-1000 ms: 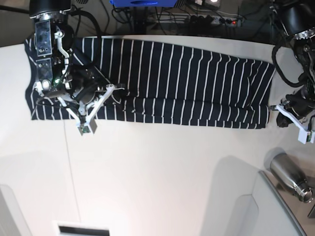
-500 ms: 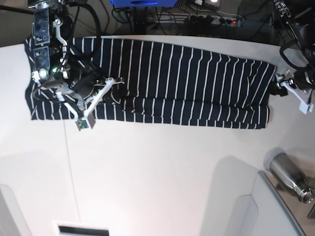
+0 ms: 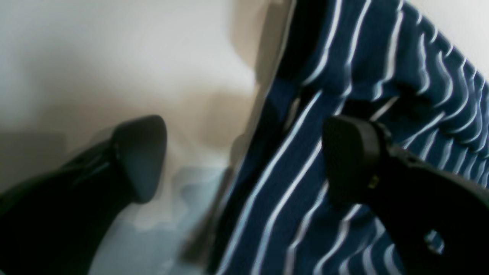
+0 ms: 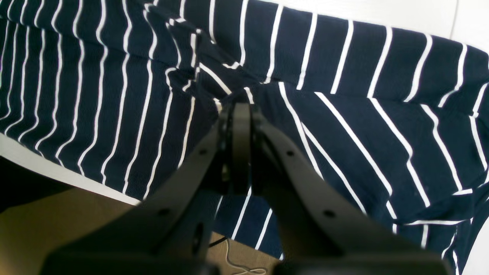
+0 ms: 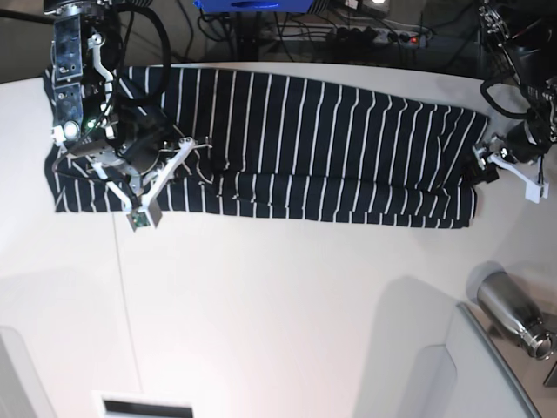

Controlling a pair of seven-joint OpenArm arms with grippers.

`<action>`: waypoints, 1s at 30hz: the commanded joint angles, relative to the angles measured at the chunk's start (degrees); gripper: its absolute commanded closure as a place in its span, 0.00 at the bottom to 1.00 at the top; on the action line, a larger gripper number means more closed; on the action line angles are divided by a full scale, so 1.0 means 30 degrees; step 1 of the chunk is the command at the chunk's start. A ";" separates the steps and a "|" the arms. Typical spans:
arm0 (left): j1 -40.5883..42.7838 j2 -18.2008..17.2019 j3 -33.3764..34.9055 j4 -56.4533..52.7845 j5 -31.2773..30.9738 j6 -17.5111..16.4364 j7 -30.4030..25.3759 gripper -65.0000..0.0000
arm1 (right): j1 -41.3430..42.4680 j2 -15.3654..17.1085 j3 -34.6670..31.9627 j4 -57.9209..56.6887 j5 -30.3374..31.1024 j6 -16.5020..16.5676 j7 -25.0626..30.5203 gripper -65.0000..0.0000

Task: Layout the t-shirt on the table in an organized manner, then fold the t-shirt properly
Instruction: 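Grasp the shirt end with the left gripper and lift it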

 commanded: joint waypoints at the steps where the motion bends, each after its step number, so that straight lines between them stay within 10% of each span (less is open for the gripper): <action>1: -0.0188 -0.0144 -0.0023 0.0140 0.0007 -0.0157 0.0189 0.07 | 0.0157 0.0082 0.0003 0.0255 0.0151 -0.0011 0.0356 1.00; 30: -0.1067 0.1468 0.1266 -0.2966 0.0095 -0.0157 -0.1218 0.08 | 0.0216 0.0082 0.0003 0.0255 0.0151 -0.0011 0.0327 1.00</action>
